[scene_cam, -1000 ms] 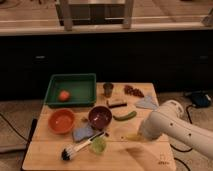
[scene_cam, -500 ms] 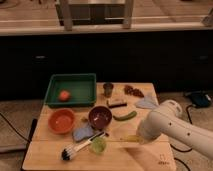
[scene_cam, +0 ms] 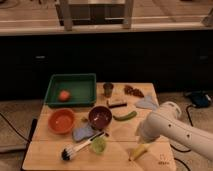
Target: Place banana in purple bowl
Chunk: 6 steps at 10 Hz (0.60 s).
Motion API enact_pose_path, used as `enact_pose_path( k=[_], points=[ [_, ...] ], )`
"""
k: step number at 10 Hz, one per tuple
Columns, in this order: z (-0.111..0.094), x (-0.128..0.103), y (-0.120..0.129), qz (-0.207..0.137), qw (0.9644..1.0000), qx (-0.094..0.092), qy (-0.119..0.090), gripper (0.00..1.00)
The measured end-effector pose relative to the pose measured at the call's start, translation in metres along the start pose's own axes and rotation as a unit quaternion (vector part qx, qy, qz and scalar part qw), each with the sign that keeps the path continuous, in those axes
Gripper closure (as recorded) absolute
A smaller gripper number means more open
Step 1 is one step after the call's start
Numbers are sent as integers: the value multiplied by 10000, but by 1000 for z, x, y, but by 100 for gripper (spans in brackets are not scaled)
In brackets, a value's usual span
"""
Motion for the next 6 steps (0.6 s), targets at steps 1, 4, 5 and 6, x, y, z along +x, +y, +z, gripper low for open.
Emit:
enact_pose_path(
  k=[1,4,5,6],
  points=[
    [1,7,3,69,10000,11,-5,31],
    [6,19,8,74,10000,-8,48,20],
    [15,16,10,24,10000,-55,76,20],
    [23,15,11,-33,9999,-94,102,20]
  ],
)
